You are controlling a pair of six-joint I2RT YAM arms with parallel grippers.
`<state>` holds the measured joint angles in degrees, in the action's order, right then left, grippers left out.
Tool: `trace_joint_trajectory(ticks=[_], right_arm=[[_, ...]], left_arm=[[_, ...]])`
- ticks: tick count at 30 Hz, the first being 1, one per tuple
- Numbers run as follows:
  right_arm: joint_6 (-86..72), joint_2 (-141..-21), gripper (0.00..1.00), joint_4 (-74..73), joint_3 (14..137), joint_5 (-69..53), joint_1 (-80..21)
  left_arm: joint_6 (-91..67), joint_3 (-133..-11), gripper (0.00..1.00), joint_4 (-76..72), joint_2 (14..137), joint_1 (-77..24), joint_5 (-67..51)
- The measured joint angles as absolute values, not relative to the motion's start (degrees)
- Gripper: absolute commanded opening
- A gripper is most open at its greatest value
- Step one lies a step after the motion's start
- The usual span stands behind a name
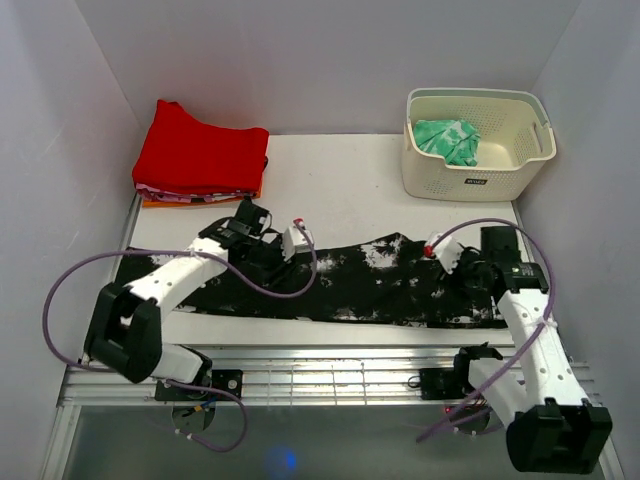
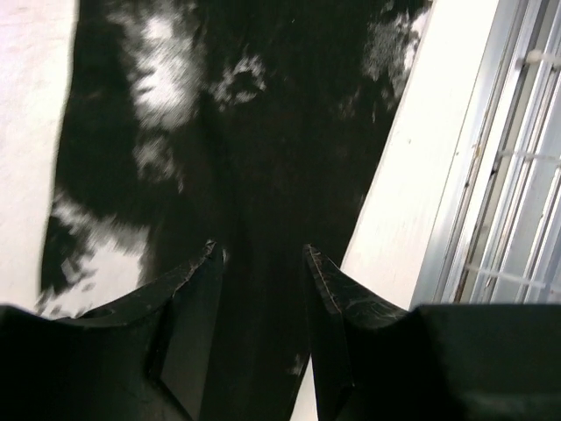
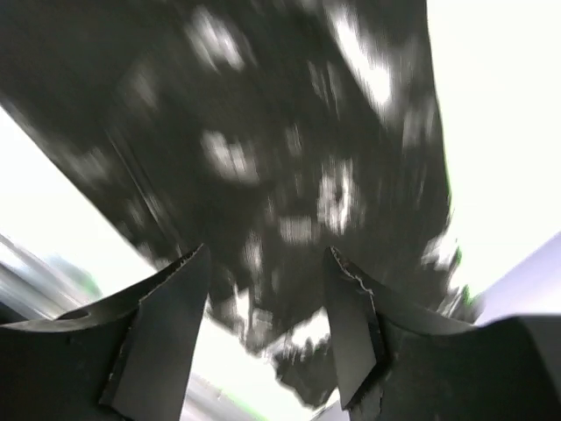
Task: Fold and stack the trousers
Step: Fold the trousers
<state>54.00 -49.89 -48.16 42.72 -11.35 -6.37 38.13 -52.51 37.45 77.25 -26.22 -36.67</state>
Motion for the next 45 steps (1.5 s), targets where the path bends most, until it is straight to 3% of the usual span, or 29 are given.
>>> trace_joint_trajectory(ticks=[4,9,15,22,28,33,37,45], right_arm=[[60.75,-56.03,0.58,-54.11,45.19,-14.90,11.79],[62.72,-68.47,0.48,-56.88,50.54,-19.05,20.36],[65.06,-72.82,0.37,-55.48,44.97,-18.28,21.41],[68.75,-68.77,0.13,-53.54,34.46,-14.68,21.41],[69.93,-65.04,0.10,-52.49,32.49,-14.44,21.41],[69.84,-66.87,0.08,-52.12,32.56,-14.20,21.41],[69.47,-68.29,0.08,-52.03,33.01,-14.02,21.39],[69.43,-68.36,0.08,-51.75,32.93,-13.78,21.34]], left_arm=[[32.64,-56.47,0.48,33.45,87.53,-32.40,-34.87],[24.01,-63.96,0.45,28.75,98.41,-36.42,-32.80],[19.03,-67.31,0.41,25.96,103.68,-36.23,-30.48],[20.32,-60.97,0.40,25.15,102.48,-36.12,-29.65],[20.51,-65.78,0.40,28.99,101.95,-36.14,-30.20],[12.36,-90.15,0.36,27.20,109.93,-36.51,-35.27],[4.34,-105.69,0.46,22.96,120.16,-37.21,-38.48],[-7.16,-108.81,0.50,16.97,135.74,-39.94,-42.06]])
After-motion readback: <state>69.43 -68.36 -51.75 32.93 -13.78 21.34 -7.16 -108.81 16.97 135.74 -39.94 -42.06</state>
